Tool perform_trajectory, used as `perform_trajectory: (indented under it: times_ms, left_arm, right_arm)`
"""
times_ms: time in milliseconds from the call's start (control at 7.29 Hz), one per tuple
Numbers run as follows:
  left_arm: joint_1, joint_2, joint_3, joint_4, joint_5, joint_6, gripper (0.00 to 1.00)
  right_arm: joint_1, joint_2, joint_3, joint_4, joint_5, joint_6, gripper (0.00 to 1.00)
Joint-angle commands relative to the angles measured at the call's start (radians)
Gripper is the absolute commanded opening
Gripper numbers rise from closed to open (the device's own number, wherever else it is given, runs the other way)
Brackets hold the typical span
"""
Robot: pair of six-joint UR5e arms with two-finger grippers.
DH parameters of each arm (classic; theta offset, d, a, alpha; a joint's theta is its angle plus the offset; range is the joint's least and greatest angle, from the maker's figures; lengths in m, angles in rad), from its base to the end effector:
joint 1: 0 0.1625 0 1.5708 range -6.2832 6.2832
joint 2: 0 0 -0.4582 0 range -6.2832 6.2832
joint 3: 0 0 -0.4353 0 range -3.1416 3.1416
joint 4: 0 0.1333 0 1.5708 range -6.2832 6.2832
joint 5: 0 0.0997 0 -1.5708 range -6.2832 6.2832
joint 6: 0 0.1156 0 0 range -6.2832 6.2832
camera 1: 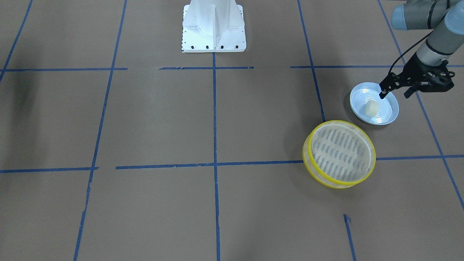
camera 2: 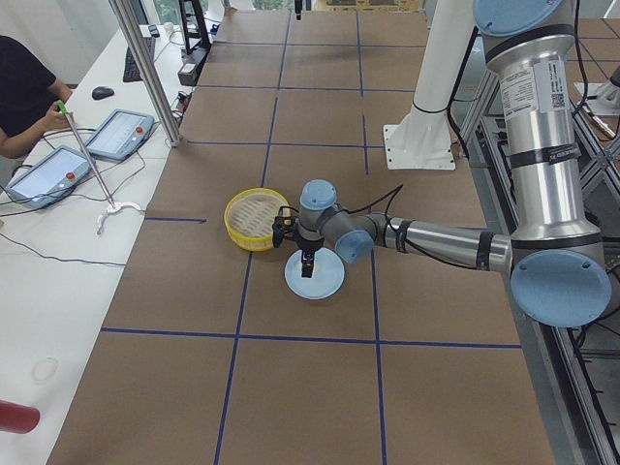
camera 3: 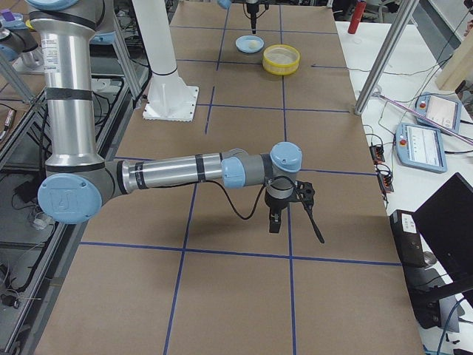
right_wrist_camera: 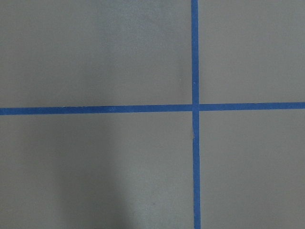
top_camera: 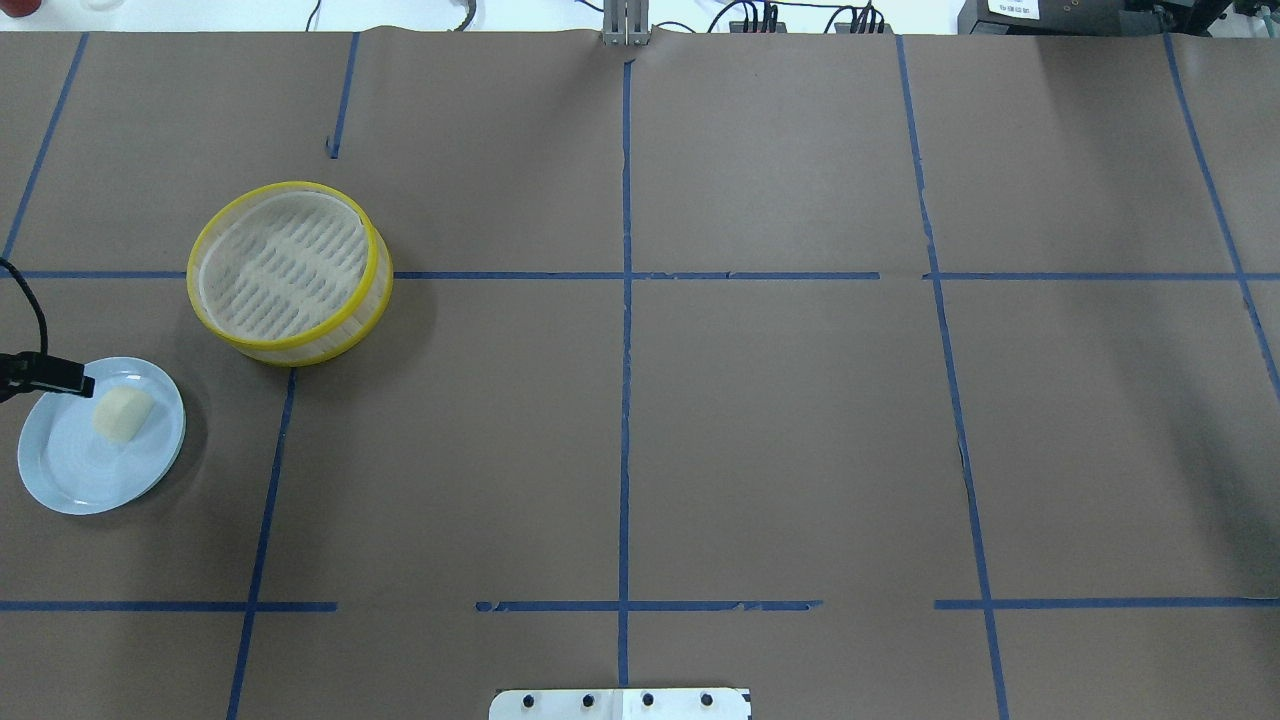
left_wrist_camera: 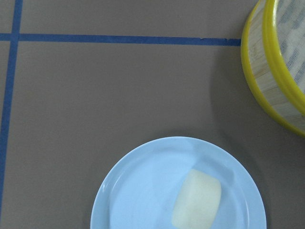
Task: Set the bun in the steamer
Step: 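Lower the left gripper over the pale bun on the plate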
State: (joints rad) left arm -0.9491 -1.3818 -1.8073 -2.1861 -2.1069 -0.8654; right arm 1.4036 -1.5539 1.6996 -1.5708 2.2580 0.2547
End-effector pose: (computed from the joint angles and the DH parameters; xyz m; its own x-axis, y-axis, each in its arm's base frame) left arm 0.2241 -0.4403 0.6089 0.6839 0.0024 -0.7295 0.0950 0.9912 0.0924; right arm -0.0324 -0.5524 0.6314 0.7643 0.0334 0.6440 -0.0288 0.9994 -0.0176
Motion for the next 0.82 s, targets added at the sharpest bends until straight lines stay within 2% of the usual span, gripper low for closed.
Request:
perform_trajectory:
  times_ms: [0, 686]
  left_arm:
    - [0.039, -0.048, 0.06, -0.02, 0.018, -0.009, 1.0]
    - [0.098, -0.081, 0.124, -0.024, 0.018, 0.0, 1.0]
  right_arm:
    - [0.0, 0.0, 0.0, 0.0, 0.0, 0.0, 1.0]
    - [0.0, 0.0, 0.0, 0.0, 0.0, 0.0, 1.0]
